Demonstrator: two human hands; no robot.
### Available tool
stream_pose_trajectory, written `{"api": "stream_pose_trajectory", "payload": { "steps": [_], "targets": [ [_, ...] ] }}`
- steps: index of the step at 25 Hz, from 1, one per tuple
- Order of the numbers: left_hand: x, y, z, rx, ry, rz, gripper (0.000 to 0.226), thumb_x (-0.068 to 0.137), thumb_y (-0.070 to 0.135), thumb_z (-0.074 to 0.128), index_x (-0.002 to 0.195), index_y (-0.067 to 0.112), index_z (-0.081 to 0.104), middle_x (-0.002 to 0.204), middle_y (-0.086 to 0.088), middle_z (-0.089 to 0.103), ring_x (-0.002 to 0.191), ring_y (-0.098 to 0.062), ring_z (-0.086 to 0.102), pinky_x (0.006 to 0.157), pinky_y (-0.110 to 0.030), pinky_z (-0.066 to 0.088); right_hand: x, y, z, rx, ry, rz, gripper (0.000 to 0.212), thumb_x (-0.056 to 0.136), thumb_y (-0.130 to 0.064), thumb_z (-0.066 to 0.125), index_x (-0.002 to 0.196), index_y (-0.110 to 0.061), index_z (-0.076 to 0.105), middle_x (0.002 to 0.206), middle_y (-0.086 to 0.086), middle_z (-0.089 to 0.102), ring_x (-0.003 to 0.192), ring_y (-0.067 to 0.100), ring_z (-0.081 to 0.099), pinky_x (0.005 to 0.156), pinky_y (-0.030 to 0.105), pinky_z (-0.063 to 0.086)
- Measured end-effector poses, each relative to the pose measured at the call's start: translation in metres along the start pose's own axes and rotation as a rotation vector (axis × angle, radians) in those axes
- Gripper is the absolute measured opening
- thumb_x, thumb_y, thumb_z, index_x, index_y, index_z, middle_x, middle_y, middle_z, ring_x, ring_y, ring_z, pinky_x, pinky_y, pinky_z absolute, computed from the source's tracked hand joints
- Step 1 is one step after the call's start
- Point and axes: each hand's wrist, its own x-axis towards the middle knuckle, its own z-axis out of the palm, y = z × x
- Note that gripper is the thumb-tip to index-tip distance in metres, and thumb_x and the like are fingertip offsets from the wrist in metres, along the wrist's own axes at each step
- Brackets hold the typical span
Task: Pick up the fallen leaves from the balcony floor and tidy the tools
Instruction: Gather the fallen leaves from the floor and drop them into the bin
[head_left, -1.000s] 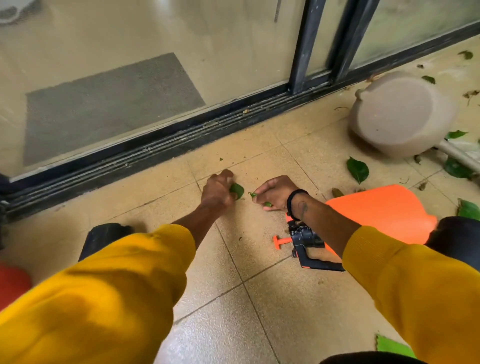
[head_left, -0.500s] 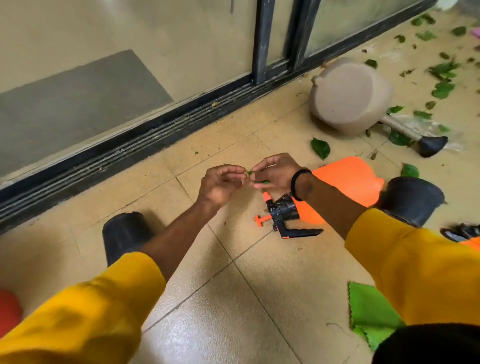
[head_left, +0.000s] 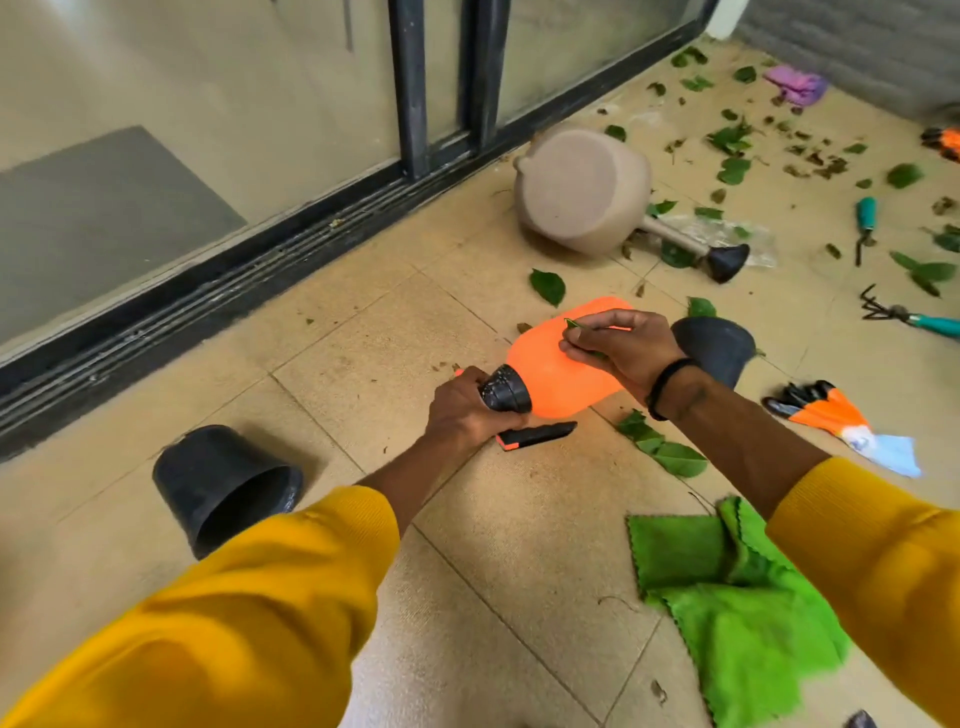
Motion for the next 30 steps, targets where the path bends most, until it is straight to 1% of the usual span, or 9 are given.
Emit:
{"api": "stream_pose_trajectory", "payload": {
  "steps": [6, 12, 16, 19, 21, 23, 25, 27, 30],
  "targets": [
    [-0.026, -0.025, -0.052, -0.216, 0.253, -0.114, 0.064, 0.07, 0.038, 0.088, 0.123, 0.017, 0.057, 0.099, 0.004, 0.063, 0.096, -0.018, 0.061, 0.079, -0.023, 0.046, -0.008, 0.006, 0.0, 0.111, -0.101, 0.077, 0.022, 0.082, 0.012, 0.07, 0.103, 0.01, 0.065, 0.102, 0.027, 0.072, 0.093, 0.034, 0.073, 0.083, 0.038, 0.062],
    [-0.048, -0.102, -0.146, -0.214, 0.493, -0.386, 0.074, 0.071, 0.045, 0.087, 0.131, 0.015, 0.055, 0.123, -0.009, 0.066, 0.114, -0.029, 0.062, 0.093, -0.033, 0.051, 0.008, 0.058, 0.046, -0.502, -0.104, 0.234, 0.013, 0.086, 0.012, 0.068, 0.089, 0.0, 0.074, 0.104, 0.026, 0.072, 0.084, 0.032, 0.071, 0.067, 0.035, 0.064],
    [-0.058, -0.139, -0.163, -0.158, 0.547, -0.483, 0.078, 0.074, 0.043, 0.085, 0.137, 0.013, 0.051, 0.127, -0.013, 0.063, 0.119, -0.032, 0.06, 0.097, -0.036, 0.05, 0.013, 0.093, 0.079, -0.882, -0.259, 0.113, 0.021, 0.08, -0.009, 0.081, 0.1, -0.013, 0.074, 0.118, 0.006, 0.067, 0.091, 0.019, 0.069, 0.066, 0.02, 0.056],
    [-0.059, -0.152, -0.163, -0.209, 0.48, -0.486, 0.1, 0.053, 0.072, 0.081, 0.136, 0.024, 0.054, 0.123, -0.01, 0.065, 0.114, -0.031, 0.06, 0.095, -0.042, 0.054, 0.003, 0.115, 0.105, -1.038, -0.284, -0.046, 0.059, 0.069, -0.048, 0.088, 0.113, -0.017, 0.063, 0.118, 0.0, 0.046, 0.098, 0.017, 0.059, 0.075, 0.019, 0.048],
    [-0.058, -0.154, -0.157, -0.252, 0.472, -0.499, 0.105, 0.051, 0.077, 0.079, 0.141, 0.034, 0.047, 0.134, -0.012, 0.053, 0.122, -0.033, 0.053, 0.1, -0.046, 0.051, -0.001, 0.134, 0.116, -1.154, -0.307, -0.181, 0.062, 0.07, -0.047, 0.087, 0.115, -0.017, 0.058, 0.117, 0.001, 0.037, 0.099, 0.02, 0.056, 0.084, 0.026, 0.049],
    [-0.065, -0.144, -0.149, -0.261, 0.555, -0.504, 0.098, 0.065, 0.072, 0.077, 0.147, 0.037, 0.037, 0.146, -0.018, 0.038, 0.133, -0.039, 0.041, 0.107, -0.052, 0.043, -0.002, 0.147, 0.12, -1.169, -0.321, -0.299, 0.035, 0.083, -0.027, 0.08, 0.11, -0.013, 0.061, 0.116, 0.004, 0.043, 0.103, 0.024, 0.057, 0.087, 0.026, 0.049],
    [-0.08, -0.128, -0.138, -0.137, 0.789, -0.345, 0.076, 0.08, 0.063, 0.071, 0.143, 0.032, 0.04, 0.147, -0.02, 0.038, 0.136, -0.039, 0.037, 0.109, -0.056, 0.038, -0.001, 0.147, 0.118, -1.165, -0.311, -0.344, 0.014, 0.088, -0.013, 0.072, 0.102, -0.01, 0.069, 0.115, 0.008, 0.057, 0.108, 0.025, 0.059, 0.086, 0.023, 0.047],
    [-0.098, -0.11, -0.118, -0.094, 0.926, 0.036, 0.038, 0.095, 0.042, 0.064, 0.126, 0.021, 0.055, 0.122, -0.012, 0.059, 0.112, -0.02, 0.056, 0.095, -0.039, 0.048, -0.002, 0.14, 0.111, -1.066, -0.282, -0.291, 0.008, 0.086, -0.009, 0.074, 0.094, -0.008, 0.073, 0.112, 0.009, 0.067, 0.107, 0.023, 0.063, 0.087, 0.022, 0.049],
    [-0.114, -0.081, -0.068, -0.349, 0.581, 0.151, 0.025, 0.104, 0.035, 0.054, 0.096, 0.016, 0.068, 0.079, 0.0, 0.07, 0.065, -0.008, 0.061, 0.062, -0.027, 0.051, -0.017, 0.114, 0.097, -0.837, -0.242, -0.146, 0.006, 0.082, -0.009, 0.078, 0.087, -0.009, 0.074, 0.106, 0.003, 0.072, 0.097, 0.02, 0.069, 0.087, 0.037, 0.06]
  ]
}}
